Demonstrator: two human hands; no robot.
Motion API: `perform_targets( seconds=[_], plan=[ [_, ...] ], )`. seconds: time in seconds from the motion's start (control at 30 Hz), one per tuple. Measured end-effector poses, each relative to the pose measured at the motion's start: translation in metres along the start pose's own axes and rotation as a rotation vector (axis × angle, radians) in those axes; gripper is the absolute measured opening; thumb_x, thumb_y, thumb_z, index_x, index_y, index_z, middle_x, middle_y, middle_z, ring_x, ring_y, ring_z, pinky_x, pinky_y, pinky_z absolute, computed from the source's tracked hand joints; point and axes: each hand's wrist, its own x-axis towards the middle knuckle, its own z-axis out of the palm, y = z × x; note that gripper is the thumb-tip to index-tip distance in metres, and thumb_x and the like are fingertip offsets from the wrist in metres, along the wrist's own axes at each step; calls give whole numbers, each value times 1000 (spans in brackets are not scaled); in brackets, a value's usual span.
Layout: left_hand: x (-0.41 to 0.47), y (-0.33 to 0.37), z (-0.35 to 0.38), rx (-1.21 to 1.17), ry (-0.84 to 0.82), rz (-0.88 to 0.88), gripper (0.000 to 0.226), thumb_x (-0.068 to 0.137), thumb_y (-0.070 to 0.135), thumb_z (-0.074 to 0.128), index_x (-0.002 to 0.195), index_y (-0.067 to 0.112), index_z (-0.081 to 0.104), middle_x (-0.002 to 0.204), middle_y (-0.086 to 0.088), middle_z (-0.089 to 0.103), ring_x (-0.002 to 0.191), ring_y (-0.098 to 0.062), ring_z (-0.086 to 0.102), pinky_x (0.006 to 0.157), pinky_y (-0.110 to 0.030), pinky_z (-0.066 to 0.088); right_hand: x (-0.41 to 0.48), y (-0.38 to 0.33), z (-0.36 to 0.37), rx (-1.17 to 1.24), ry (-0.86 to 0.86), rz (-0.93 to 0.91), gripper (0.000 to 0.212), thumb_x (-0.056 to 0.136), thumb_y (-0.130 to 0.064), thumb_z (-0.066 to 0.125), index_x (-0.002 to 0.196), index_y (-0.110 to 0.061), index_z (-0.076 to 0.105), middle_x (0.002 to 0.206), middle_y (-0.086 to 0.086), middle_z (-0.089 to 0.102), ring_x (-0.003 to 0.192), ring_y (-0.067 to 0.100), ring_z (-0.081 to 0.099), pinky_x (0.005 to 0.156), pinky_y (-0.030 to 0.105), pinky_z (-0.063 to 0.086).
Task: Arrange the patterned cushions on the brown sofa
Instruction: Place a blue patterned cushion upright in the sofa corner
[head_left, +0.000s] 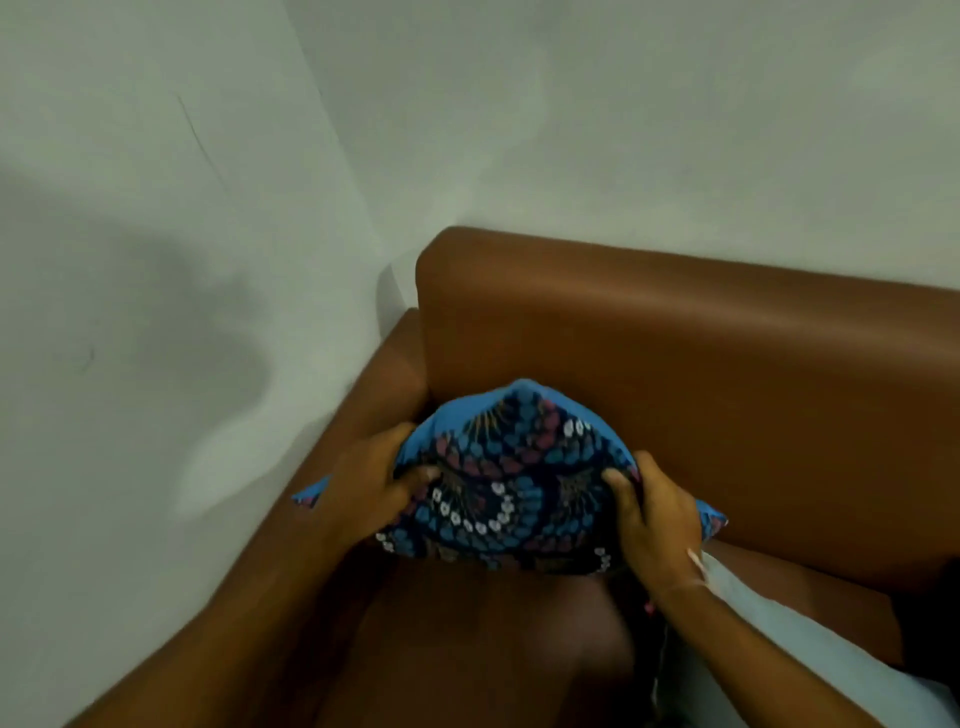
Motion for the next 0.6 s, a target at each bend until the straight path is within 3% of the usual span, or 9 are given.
perform_targets(
  seconds=[0.07, 0.1, 0.17, 0.23, 0.37, 0.5, 0.6],
  plan=[
    [48, -2, -6, 44, -53, -65, 38, 93, 31, 65, 129, 20, 62, 125, -1, 69, 115, -17, 62, 99, -28, 46, 38, -20, 8, -38, 21, 15, 37, 95, -49, 41, 83, -14, 46, 70, 4, 60, 65, 29, 58, 53, 43, 45],
    [67, -2, -10, 83, -51, -79, 36, 94, 27, 64, 129, 19, 63, 124, -4, 70, 113, -21, 63, 95, -32, 47, 56, -26, 10, -73, 43, 30, 38, 96, -48, 42, 81, -13, 45, 70, 9, 60, 66, 34, 57, 54, 46, 46],
    [107, -4, -22, 97, -48, -90, 29, 95, 26, 62, 122, 17, 65, 115, -6, 72, 101, -21, 63, 84, -31, 43, 92, -38, 12, -130, 85, 61, 37, 97, -46, 45, 78, -14, 42, 72, 14, 61, 69, 40, 57, 56, 46, 46],
    [141, -15, -36, 108, -155, -114, 23, 95, 27, 60, 116, 18, 66, 107, -4, 70, 99, -23, 64, 82, -31, 40, 117, -42, 16, -150, 77, 67, 37, 97, -46, 46, 77, -14, 43, 71, 13, 61, 69, 39, 57, 55, 44, 44],
    [169, -48, -17, 70, -255, -210, 33, 98, 28, 57, 126, 13, 62, 126, -15, 66, 108, -29, 62, 88, -34, 43, 125, -30, 48, -221, -17, 99, 36, 98, -49, 43, 88, -15, 47, 73, 10, 61, 68, 37, 56, 54, 42, 45],
    [161, -68, 12, -52, -125, -98, 48, 99, 30, 55, 145, 24, 42, 148, -11, 50, 133, -31, 49, 111, -48, 40, 118, -16, 74, -307, -7, 112, 32, 100, -48, 36, 86, -19, 37, 60, -2, 43, 54, 31, 43, 56, 40, 31],
    [147, -70, 17, 47, 98, -36, 41, 100, 24, 47, 140, 20, 41, 140, -11, 56, 127, -31, 53, 105, -49, 44, 109, -17, 72, -367, 78, 85, 37, 98, -54, 31, 96, -19, 43, 70, 1, 56, 63, 29, 49, 71, 45, 38]
  ],
)
